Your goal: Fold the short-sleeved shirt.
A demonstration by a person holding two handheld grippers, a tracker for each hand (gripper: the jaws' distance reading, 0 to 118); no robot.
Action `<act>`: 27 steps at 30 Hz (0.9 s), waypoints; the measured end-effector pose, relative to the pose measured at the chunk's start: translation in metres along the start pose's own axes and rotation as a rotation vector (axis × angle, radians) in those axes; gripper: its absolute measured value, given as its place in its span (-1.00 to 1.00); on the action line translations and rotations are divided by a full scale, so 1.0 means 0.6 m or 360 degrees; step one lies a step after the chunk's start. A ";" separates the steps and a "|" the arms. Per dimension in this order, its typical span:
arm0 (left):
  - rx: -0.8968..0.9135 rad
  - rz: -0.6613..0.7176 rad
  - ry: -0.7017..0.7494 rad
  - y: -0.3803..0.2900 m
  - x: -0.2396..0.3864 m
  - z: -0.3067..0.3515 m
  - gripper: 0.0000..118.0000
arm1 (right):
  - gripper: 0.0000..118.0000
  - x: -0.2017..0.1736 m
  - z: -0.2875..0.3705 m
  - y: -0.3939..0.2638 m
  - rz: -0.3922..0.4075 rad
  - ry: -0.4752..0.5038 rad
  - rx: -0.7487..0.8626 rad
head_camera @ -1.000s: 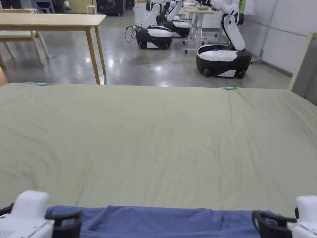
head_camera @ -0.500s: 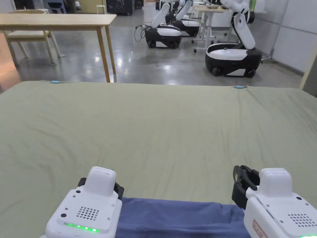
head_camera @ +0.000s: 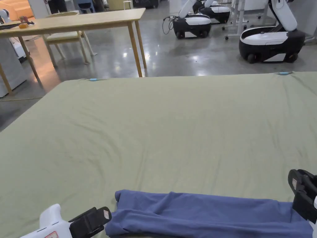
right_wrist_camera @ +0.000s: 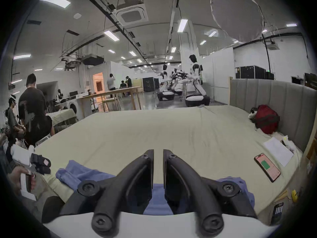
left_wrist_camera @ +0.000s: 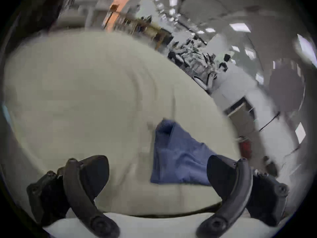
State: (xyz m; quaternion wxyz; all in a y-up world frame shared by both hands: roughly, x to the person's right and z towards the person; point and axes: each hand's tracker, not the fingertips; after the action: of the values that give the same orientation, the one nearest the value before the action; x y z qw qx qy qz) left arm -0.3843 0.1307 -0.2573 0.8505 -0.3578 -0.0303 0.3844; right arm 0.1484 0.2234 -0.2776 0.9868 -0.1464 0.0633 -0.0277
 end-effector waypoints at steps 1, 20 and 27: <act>-0.0063 0.0174 -0.0142 -0.004 -0.027 -0.019 0.94 | -0.78 0.000 0.000 0.001 0.0000 0.0002 -0.0005; 0.0111 0.0477 -0.0318 -0.045 0.047 -0.136 -0.84 | -0.78 0.019 0.001 0.016 0.0075 -0.0069 -0.0064; 0.0429 -0.0427 0.0207 0.006 0.148 -0.031 -0.84 | -0.78 0.023 0.000 0.017 0.0126 -0.0072 -0.0106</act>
State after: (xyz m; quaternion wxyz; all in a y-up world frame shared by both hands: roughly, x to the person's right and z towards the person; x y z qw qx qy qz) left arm -0.3181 0.1818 -0.2933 0.9344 -0.2575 0.0289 0.2443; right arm 0.1622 0.2321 -0.2819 0.9829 -0.1770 0.0477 0.0169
